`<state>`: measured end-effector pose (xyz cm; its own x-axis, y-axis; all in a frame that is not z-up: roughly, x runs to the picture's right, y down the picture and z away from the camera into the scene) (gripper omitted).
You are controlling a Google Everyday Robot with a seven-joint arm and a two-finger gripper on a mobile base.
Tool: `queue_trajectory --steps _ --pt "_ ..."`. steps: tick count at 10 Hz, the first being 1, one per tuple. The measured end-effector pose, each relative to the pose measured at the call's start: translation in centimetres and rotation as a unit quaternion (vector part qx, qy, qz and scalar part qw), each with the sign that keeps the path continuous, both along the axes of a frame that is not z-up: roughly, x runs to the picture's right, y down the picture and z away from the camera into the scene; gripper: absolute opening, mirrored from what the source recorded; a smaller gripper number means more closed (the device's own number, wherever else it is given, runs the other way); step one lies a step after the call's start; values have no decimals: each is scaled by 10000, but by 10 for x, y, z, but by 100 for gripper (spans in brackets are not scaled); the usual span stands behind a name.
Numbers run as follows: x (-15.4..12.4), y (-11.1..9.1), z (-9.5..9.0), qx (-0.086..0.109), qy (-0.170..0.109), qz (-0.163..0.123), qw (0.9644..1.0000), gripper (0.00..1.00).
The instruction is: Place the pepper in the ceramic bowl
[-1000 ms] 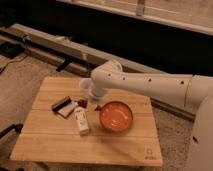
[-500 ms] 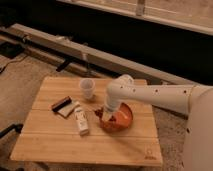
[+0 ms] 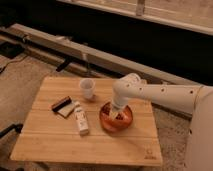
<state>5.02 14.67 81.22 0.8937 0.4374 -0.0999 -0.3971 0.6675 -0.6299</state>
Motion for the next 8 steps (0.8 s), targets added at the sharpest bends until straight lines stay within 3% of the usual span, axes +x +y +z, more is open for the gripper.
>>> queue_trajectory --steps 8 --pt "-11 8 -1 51 -135 -109 9998 80"
